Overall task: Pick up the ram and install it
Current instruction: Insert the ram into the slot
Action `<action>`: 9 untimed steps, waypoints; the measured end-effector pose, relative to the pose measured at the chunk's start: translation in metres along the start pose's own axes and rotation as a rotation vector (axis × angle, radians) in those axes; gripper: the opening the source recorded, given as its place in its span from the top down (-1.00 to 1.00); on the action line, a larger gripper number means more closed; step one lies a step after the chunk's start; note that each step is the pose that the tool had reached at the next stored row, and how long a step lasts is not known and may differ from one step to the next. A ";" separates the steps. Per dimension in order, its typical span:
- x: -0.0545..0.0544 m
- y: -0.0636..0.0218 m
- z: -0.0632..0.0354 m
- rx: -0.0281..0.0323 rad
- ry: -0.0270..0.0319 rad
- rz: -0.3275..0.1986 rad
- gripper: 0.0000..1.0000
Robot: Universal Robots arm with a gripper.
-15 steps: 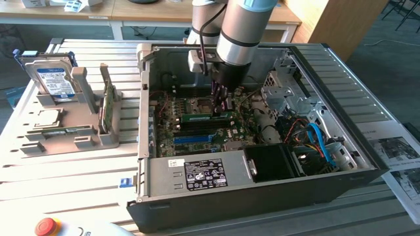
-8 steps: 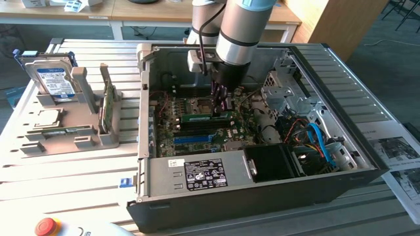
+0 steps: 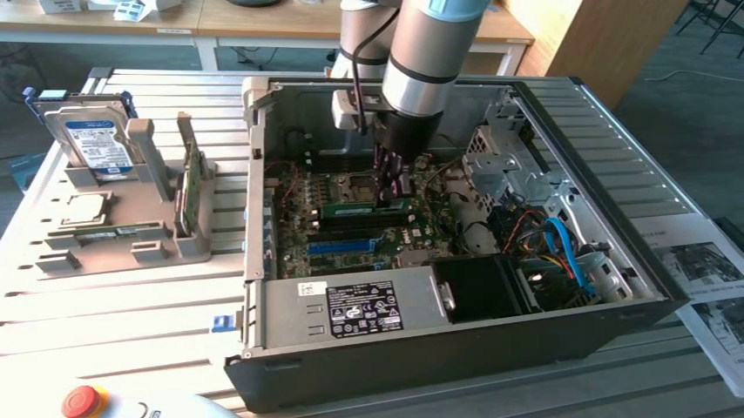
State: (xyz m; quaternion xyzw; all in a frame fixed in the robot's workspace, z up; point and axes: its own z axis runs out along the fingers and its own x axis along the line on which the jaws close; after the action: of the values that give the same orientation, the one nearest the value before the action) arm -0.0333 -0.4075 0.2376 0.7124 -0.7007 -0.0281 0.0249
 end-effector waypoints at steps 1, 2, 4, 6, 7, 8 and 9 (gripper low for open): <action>0.000 0.0000 0.0005 0.0000 0.0001 0.000 0.76; 0.000 0.0000 0.0009 0.0000 0.0002 0.000 0.76; 0.000 0.0000 0.0013 0.0000 0.0002 0.000 0.76; 0.000 -0.0001 0.0013 0.0000 0.0002 0.000 0.76; 0.000 -0.0001 0.0013 0.0000 0.0001 0.000 0.76; 0.000 -0.0001 0.0014 0.0001 -0.0001 0.000 0.76; 0.001 -0.0001 0.0015 0.0001 -0.0002 0.000 0.76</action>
State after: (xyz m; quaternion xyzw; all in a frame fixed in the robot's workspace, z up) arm -0.0333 -0.4082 0.2361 0.7124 -0.7007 -0.0281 0.0248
